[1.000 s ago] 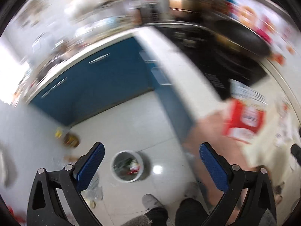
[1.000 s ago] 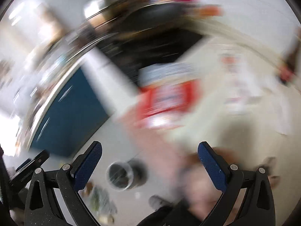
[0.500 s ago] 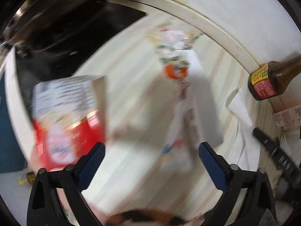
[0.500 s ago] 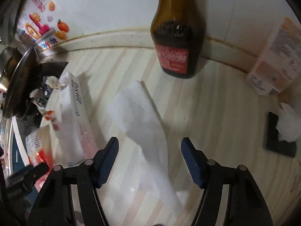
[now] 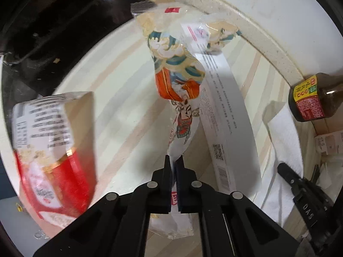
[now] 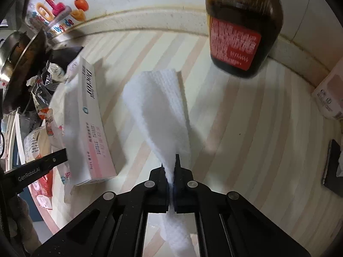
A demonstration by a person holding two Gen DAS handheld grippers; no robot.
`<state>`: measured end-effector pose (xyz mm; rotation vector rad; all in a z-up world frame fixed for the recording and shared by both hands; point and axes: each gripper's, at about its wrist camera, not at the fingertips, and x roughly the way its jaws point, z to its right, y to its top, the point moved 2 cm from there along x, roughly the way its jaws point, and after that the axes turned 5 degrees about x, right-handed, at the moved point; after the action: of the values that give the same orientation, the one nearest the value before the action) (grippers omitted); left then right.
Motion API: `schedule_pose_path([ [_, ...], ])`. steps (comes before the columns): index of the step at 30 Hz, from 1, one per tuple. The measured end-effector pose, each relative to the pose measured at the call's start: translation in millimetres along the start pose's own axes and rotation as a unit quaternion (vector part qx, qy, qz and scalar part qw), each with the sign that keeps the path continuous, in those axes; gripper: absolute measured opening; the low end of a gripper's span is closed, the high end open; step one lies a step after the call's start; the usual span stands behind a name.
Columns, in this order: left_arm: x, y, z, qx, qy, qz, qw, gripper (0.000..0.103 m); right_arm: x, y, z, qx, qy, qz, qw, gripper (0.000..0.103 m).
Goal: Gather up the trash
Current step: 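Grasp the patterned snack wrapper with the left tool while the right tool grasps the white paper towel, then carry the wrapper and paper towel over the wastebasket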
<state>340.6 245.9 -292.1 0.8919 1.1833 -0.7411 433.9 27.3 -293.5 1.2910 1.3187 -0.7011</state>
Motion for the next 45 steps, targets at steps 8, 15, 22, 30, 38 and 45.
schedule_pose_path([
  [8,-84,-40,-30,-0.022,0.02,0.069,0.9972,0.0,-55,-8,-11,-0.003,0.02,0.041,0.999,0.002],
  [15,-148,-77,-65,-0.035,0.038,0.113,0.9922,0.0,-113,-29,-58,-0.032,0.052,0.079,0.995,0.002],
  [22,-195,-141,-127,-0.08,0.059,0.143,0.9848,0.0,-152,-72,-140,-0.097,0.095,0.078,0.988,0.002],
  [30,-221,-236,-228,-0.173,0.094,0.143,0.9699,0.0,-157,-169,-272,-0.202,0.13,0.049,0.97,0.002],
  [38,-209,-343,-332,-0.274,0.112,0.116,0.9481,0.0,-117,-290,-384,-0.297,0.134,-0.001,0.945,0.002],
  [45,-161,-427,-419,-0.366,0.103,0.073,0.922,0.0,-44,-398,-463,-0.358,0.137,-0.073,0.921,0.002],
])
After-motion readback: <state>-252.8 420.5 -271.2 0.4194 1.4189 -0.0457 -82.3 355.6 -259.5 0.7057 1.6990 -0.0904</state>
